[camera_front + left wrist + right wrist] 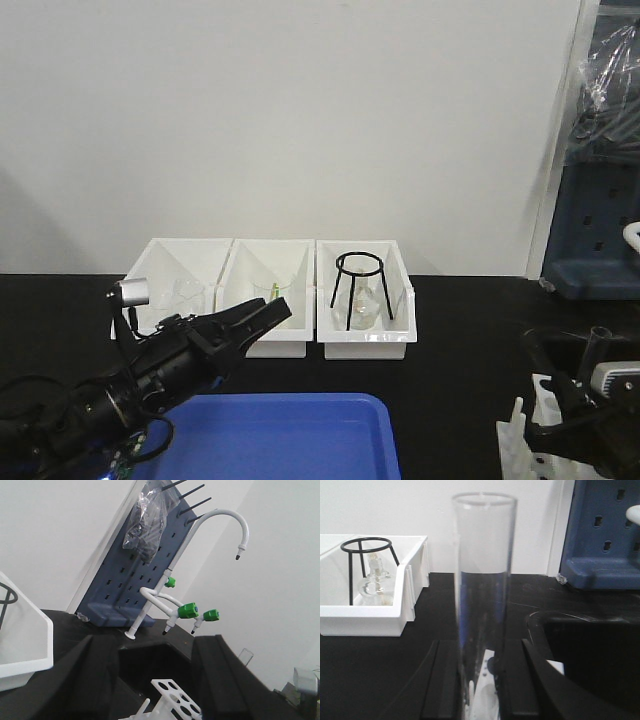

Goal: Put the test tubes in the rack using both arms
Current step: 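Carry the test tube with the right gripper over the white rack, then lower the tube into a rack hole and open the right gripper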

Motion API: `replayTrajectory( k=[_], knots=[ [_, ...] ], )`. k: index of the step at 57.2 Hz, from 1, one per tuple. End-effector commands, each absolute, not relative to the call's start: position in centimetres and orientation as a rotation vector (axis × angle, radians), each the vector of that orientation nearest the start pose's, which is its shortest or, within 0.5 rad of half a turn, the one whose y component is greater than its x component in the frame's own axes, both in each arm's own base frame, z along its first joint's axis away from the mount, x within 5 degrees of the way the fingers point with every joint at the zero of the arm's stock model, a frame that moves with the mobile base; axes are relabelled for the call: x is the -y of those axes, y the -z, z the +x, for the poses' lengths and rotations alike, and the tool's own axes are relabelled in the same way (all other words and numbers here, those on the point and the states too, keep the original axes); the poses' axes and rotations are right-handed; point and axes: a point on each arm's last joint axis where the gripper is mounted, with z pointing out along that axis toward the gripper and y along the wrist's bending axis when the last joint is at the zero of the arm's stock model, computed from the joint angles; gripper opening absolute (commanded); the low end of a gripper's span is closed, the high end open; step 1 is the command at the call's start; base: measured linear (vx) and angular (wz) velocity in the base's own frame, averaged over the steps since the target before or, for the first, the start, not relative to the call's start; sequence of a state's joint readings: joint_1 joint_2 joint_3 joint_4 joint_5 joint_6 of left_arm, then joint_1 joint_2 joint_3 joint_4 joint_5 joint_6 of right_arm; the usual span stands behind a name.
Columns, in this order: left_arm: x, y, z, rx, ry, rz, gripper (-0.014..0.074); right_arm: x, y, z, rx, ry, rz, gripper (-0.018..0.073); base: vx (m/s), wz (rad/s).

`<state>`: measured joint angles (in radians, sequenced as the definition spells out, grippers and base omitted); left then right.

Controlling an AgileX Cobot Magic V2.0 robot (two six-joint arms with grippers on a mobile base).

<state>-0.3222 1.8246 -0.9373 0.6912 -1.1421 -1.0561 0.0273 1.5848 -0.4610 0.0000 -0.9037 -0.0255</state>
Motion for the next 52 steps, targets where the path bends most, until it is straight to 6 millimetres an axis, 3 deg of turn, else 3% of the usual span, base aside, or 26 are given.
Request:
replayTrajectory(
  k=[1,31,41,52],
  knots=[
    [16.4,-27.1,33.2,-1.327,1.307,0.271,0.0480,-0.6,-20.2,28.1,-1.565,0.010,-0.043,-0.0006,0.00,0.00],
    [16.4,-27.1,33.2,-1.326,1.308,0.271,0.0480,-0.6,-17.0,29.0,-1.633,0.012,-0.048,0.0034,0.00,0.00],
    [16.4,-27.1,33.2,-1.327,1.309,0.270,0.0480,-0.4,-17.1,29.0,-1.623,0.021,-0.024,0.0120,0.00,0.00],
    [16.4,-27.1,33.2,-1.328,1.308,0.270,0.0480,-0.3,-17.0,29.0,-1.636,0.028,-0.006,0.0298,0.00,0.00]
  ],
)
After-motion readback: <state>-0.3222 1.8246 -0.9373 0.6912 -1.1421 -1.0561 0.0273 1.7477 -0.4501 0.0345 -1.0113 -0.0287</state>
